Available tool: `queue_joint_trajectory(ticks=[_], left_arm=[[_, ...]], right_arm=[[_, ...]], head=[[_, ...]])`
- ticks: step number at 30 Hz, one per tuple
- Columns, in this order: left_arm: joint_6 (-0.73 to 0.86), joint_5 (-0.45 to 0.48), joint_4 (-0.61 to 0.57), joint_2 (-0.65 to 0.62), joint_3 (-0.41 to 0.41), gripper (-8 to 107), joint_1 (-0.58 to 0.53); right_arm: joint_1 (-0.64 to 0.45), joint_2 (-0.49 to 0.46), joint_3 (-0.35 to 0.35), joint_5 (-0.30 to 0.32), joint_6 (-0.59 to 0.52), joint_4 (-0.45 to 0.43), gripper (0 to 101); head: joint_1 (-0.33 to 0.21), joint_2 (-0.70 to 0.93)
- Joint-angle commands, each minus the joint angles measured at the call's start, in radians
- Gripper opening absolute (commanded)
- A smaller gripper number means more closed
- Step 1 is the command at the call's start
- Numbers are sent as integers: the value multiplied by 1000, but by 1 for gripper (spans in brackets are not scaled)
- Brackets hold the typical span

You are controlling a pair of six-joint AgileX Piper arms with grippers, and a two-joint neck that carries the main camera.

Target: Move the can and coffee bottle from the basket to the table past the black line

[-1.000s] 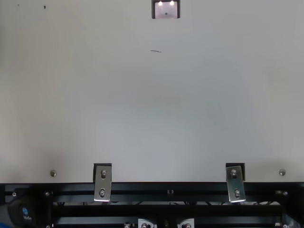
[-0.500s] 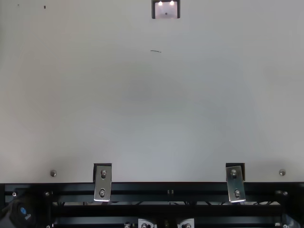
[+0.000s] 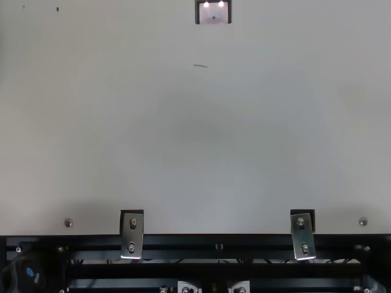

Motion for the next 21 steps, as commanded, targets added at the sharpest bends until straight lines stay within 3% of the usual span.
queue_joint_trajectory(ticks=[1, 5, 21], left_arm=[[-143, 76, -15, -38, 8, 10, 4], [-273, 156, -47, -81, 26, 10, 11], [-821, 156, -201, -184, 107, 10, -199]], right_arm=[[0, 0, 0, 0, 0, 0, 101], [0, 0, 0, 0, 0, 0, 101], [0, 0, 0, 0, 0, 0, 101]], head=[[-31, 25], [-31, 25], [-31, 25]])
